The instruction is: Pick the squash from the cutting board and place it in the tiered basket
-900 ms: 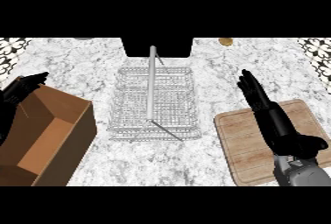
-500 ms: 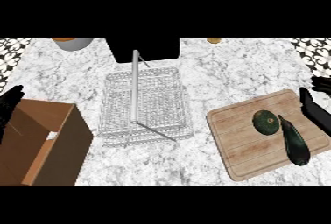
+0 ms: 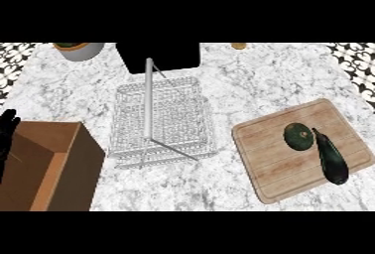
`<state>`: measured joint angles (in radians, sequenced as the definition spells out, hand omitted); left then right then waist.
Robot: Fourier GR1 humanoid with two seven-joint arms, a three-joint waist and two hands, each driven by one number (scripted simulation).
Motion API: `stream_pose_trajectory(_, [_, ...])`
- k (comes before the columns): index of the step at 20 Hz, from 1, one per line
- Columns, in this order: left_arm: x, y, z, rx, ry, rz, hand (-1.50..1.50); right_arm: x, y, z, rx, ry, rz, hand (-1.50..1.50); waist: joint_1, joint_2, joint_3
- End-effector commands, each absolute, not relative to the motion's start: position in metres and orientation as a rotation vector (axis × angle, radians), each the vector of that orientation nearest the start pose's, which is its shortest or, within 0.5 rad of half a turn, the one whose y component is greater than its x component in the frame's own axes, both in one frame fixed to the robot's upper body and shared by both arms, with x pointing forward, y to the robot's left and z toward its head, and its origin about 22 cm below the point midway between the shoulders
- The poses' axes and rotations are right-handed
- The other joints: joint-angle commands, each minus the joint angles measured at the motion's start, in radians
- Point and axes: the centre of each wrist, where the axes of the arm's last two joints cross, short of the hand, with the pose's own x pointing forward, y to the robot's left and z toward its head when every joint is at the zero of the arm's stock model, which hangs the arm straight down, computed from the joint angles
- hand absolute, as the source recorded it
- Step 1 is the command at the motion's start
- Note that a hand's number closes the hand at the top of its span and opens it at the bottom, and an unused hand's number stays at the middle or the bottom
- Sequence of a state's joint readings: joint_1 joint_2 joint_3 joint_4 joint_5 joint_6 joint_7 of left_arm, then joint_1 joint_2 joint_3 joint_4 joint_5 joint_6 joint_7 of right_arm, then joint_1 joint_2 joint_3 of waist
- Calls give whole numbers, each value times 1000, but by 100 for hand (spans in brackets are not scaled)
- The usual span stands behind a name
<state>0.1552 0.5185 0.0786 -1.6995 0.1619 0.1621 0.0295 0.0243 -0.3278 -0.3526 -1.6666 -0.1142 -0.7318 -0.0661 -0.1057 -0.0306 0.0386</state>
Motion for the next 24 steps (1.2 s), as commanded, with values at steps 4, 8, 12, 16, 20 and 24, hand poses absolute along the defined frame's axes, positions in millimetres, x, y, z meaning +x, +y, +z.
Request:
stream_pose_trajectory(4, [183,305,-14,290,-1307,23,0,175,-366,32,-947,-1383,-452,-150,33,42,-49])
stream_pose_trajectory(8, [188,284,-16,275,-1324,18,0,160,-368,45,-973,-1242,-219,-150,49,43,-53])
stream_pose_trajectory(12, [192,286,-19,277,-1318,-9,0,150,-374,52,-1067,-1041,-72,-150,80,50,-54])
stream_pose_trajectory(16, [199,273,-24,265,-1321,-15,0,158,-367,75,-1160,-925,-49,-150,104,49,-52])
stream_pose_trajectory(20, [207,253,-23,241,-1313,-45,0,174,-350,104,-1211,-853,-72,-150,116,44,-47])
stream_pose_trajectory(24, [213,254,-30,250,-1334,-40,0,183,-316,102,-1231,-781,-34,-150,126,42,-46])
